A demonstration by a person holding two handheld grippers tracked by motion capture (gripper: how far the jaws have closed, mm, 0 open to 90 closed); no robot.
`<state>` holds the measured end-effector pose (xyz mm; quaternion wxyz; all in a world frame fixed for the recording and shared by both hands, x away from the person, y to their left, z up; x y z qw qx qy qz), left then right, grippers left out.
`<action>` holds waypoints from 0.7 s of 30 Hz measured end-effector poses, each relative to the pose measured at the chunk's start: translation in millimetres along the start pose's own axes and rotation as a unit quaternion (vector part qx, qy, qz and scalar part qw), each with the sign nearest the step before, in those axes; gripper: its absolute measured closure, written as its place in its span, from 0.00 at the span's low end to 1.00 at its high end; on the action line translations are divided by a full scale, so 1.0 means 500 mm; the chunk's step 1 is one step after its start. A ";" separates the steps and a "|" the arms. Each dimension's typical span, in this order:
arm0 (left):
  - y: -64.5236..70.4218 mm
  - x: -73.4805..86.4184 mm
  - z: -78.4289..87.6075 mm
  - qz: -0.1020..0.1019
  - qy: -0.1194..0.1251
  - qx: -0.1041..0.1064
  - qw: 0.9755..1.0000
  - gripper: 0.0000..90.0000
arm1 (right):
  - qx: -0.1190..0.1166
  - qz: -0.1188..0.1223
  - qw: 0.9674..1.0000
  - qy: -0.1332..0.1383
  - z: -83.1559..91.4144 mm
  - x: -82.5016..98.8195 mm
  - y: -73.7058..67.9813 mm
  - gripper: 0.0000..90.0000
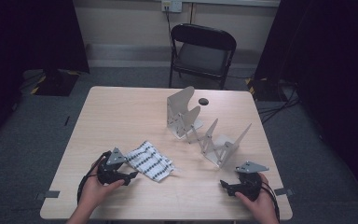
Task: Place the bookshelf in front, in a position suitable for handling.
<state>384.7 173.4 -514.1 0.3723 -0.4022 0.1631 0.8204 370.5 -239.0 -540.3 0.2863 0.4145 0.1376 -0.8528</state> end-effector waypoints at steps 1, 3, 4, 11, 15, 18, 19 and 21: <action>0.000 0.000 0.000 0.000 0.000 0.000 1.000 0.30 | 0.000 0.000 1.000 0.000 0.000 0.000 0.000 0.13; 0.004 -0.012 -0.007 -0.013 -0.003 0.009 1.000 0.31 | 0.000 0.000 1.000 0.000 0.000 0.000 0.000 0.13; 0.002 -0.013 -0.010 -0.011 -0.005 0.010 1.000 0.31 | 0.000 0.000 1.000 0.000 0.000 0.000 0.000 0.13; 0.010 -0.013 -0.029 -0.022 -0.026 0.009 0.999 0.29 | 0.001 -0.001 1.000 0.000 0.000 0.000 0.000 0.13; 0.019 -0.023 -0.029 -0.011 -0.021 0.028 0.999 0.29 | 0.001 -0.001 1.000 0.000 0.000 0.000 0.000 0.13; 0.027 -0.028 -0.033 -0.012 -0.026 0.024 0.999 0.29 | 0.001 -0.001 1.000 0.000 0.000 0.000 0.000 0.13; 0.035 -0.033 -0.034 -0.023 -0.030 0.024 0.999 0.29 | 0.000 -0.001 1.000 0.000 0.000 0.000 0.000 0.13; 0.051 -0.042 -0.038 -0.040 -0.030 0.030 0.998 0.29 | 0.000 -0.001 1.000 0.000 0.000 0.000 0.000 0.13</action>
Point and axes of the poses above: each handheld gripper's, and its own axes: z roughly backward along the jaws, x roughly out of its underside, y roughly to its right, the point moved 6 cm from there along -z, roughly forward along the jaws, and after that the axes turned 5 degrees about y, right-handed, at the moved point
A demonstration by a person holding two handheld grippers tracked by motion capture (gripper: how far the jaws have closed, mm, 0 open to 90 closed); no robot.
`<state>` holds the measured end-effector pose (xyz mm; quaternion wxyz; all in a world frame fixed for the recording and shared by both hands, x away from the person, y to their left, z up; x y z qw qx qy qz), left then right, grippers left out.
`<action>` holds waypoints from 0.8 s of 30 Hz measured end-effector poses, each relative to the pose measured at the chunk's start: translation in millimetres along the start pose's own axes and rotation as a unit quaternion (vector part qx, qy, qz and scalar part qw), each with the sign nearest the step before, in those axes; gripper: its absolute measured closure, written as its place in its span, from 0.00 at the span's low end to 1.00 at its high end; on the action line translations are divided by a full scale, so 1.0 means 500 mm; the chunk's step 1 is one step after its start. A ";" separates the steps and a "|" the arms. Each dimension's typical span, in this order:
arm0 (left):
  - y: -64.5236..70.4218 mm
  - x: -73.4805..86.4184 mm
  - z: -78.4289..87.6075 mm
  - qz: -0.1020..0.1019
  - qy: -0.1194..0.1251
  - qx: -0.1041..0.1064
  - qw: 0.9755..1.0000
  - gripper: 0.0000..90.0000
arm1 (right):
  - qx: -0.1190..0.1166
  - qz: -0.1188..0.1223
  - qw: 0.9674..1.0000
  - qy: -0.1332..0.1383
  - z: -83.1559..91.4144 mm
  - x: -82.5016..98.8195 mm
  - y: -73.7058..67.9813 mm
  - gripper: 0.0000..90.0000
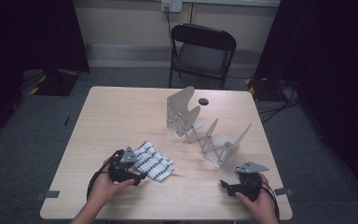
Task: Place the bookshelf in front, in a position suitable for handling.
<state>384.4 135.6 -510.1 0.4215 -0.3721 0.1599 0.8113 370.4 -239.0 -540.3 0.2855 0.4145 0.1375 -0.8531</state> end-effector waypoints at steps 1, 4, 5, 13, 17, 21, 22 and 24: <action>0.010 -0.007 -0.004 -0.006 0.001 0.003 1.000 0.29 | 0.000 0.000 1.000 0.000 0.000 0.000 0.000 0.13; 0.038 -0.028 -0.017 -0.001 0.007 0.042 0.999 0.37 | 0.000 0.000 1.000 0.000 0.000 0.000 0.000 0.13; 0.045 -0.032 -0.023 0.002 0.004 0.055 0.998 0.41 | 0.000 0.000 1.000 0.000 0.000 0.000 0.000 0.13; 0.063 -0.044 -0.073 -0.003 -0.010 0.068 0.998 0.54 | 0.000 0.000 1.000 0.000 0.000 0.000 0.000 0.13; 0.065 -0.042 -0.075 0.003 -0.009 0.071 0.997 0.50 | 0.000 0.000 1.000 0.000 0.000 0.000 0.000 0.13; 0.066 -0.032 -0.064 -0.004 -0.013 0.074 0.997 0.45 | 0.000 0.000 1.000 0.000 0.000 0.000 0.000 0.13; 0.066 -0.028 -0.061 0.000 -0.012 0.070 0.997 0.45 | 0.000 0.000 1.000 0.000 0.000 0.000 0.000 0.13; 0.064 -0.020 -0.054 -0.001 -0.011 0.074 0.997 0.42 | 0.000 0.000 1.000 0.000 0.000 0.000 0.000 0.13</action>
Point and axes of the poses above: each handheld gripper's, and its own axes: z roughly backward along the jaws, x roughly out of its underside, y roughly to its right, the point moved 6 cm from there along -z, roughly forward along the jaws, and after that the axes turned 5 degrees about y, right-handed, at the moved point
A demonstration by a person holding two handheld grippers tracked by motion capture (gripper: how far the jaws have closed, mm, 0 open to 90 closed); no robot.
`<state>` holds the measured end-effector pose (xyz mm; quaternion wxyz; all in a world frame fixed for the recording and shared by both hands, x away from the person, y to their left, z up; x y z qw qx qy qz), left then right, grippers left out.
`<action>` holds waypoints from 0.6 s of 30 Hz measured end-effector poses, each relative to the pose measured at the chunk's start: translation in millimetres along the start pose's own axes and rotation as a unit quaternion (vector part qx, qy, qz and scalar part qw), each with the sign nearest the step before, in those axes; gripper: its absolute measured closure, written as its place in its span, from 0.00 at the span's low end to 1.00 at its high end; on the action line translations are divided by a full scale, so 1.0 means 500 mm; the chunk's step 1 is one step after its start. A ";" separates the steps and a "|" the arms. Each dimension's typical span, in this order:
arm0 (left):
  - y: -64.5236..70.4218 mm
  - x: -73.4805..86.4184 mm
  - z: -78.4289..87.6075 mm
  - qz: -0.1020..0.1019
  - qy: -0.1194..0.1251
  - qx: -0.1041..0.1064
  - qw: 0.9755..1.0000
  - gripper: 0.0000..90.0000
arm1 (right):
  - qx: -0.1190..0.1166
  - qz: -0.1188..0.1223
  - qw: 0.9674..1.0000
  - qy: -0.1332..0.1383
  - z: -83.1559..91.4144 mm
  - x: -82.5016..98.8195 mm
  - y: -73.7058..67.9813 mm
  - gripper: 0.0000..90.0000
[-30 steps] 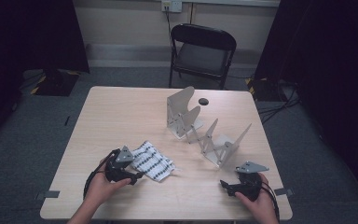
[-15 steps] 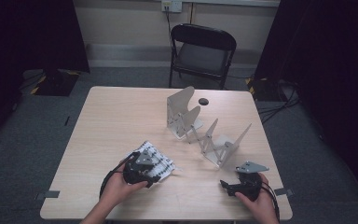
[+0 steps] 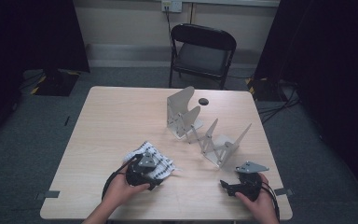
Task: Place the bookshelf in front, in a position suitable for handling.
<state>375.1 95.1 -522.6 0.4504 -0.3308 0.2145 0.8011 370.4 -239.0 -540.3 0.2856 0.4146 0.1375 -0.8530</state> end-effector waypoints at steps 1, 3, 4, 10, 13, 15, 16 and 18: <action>0.000 0.000 0.000 0.000 0.000 0.000 1.000 0.41 | 0.000 0.000 1.000 0.000 0.000 0.000 0.000 0.13; -0.001 0.012 0.012 0.004 0.005 0.000 1.000 0.40 | 0.000 0.000 1.000 0.000 0.000 0.000 0.000 0.13; -0.001 0.016 0.015 0.003 0.004 -0.002 1.000 0.39 | 0.000 0.000 1.000 0.000 0.000 0.000 0.000 0.13; -0.008 0.037 0.040 0.007 -0.008 -0.009 1.000 0.31 | 0.000 0.000 1.000 0.000 0.000 0.000 0.000 0.13; -0.011 0.045 0.046 0.011 -0.008 -0.012 1.000 0.29 | 0.000 0.000 1.000 0.000 0.000 0.000 0.000 0.13; -0.015 0.056 0.057 0.017 -0.007 -0.022 1.000 0.27 | 0.000 0.000 1.000 0.000 0.000 0.000 0.000 0.13; -0.018 0.060 0.061 0.016 -0.007 -0.025 1.000 0.26 | 0.000 0.000 1.000 0.000 0.000 0.000 0.000 0.13; -0.022 0.068 0.069 0.018 -0.009 -0.028 0.999 0.26 | 0.000 0.000 1.000 0.000 0.000 0.000 0.000 0.13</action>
Point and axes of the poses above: each handheld gripper's, and its own axes: z roughly backward along the jaws, x roughly out of its underside, y roughly to its right, the point moved 6 cm from there along -z, roughly forward along the jaws, and after that the axes turned 5 degrees about y, right-handed, at the moved point
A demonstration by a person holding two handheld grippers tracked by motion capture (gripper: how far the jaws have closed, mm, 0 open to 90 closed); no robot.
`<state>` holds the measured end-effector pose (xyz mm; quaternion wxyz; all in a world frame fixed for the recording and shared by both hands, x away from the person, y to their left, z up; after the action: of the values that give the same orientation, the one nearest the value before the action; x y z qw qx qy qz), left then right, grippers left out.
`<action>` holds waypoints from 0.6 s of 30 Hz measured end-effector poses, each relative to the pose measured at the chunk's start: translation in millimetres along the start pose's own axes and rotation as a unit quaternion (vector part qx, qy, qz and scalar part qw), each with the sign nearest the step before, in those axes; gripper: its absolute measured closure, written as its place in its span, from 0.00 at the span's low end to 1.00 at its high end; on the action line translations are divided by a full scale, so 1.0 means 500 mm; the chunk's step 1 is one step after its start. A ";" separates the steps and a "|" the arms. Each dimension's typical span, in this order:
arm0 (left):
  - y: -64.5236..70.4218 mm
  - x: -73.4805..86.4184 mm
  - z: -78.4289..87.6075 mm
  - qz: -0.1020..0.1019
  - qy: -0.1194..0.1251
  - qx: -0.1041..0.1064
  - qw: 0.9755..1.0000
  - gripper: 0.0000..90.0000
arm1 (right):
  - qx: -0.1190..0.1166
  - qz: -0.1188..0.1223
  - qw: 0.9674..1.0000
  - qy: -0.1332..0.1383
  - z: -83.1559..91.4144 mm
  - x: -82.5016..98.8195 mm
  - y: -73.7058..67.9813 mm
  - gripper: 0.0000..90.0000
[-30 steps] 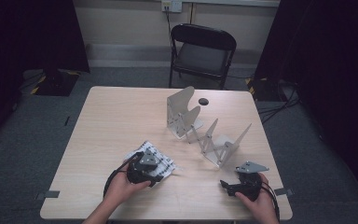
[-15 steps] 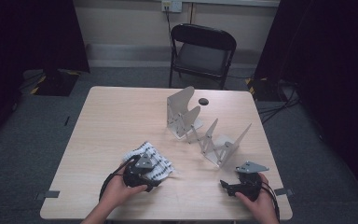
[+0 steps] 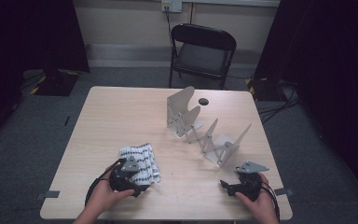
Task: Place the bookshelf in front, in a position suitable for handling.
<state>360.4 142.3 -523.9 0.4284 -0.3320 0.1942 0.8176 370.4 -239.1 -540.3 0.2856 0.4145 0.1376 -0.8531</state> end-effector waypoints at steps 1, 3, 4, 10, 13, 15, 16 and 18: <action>-0.003 0.003 0.002 0.004 0.003 -0.003 1.000 0.26 | 0.000 0.000 1.000 0.000 0.000 0.000 0.000 0.13; -0.007 0.007 0.007 0.003 -0.001 -0.002 1.000 0.26 | 0.000 0.000 1.000 0.000 0.000 0.000 0.000 0.13; -0.016 0.014 0.014 0.013 0.001 -0.005 1.000 0.25 | 0.000 0.000 1.000 0.000 0.000 0.000 0.000 0.13; -0.050 0.030 0.037 0.034 0.001 -0.029 0.999 0.24 | 0.000 0.000 1.000 0.000 0.000 0.000 0.000 0.13; -0.067 0.033 0.052 0.039 0.000 -0.039 0.998 0.22 | 0.000 0.000 1.000 0.000 0.000 0.000 0.000 0.13; -0.075 0.035 0.057 0.050 0.005 -0.040 0.998 0.22 | 0.000 0.000 1.000 0.000 0.000 0.000 0.000 0.13; -0.080 0.037 0.059 0.055 0.004 -0.040 0.998 0.22 | 0.000 0.000 1.000 0.000 0.000 0.000 0.000 0.13; -0.089 0.041 0.056 0.065 0.009 -0.039 0.997 0.22 | 0.000 0.000 1.000 0.000 0.000 0.000 0.000 0.13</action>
<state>378.2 195.5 -520.3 0.3591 -0.3428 0.1869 0.8477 370.4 -239.1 -540.3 0.2856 0.4144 0.1376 -0.8531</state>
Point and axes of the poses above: each handheld gripper's, and its own axes: z roughly backward along the jaws, x roughly out of its underside, y roughly to its right, the point moved 6 cm from there along -z, roughly forward along the jaws, and after that the axes turned 5 degrees about y, right-handed, at the moved point
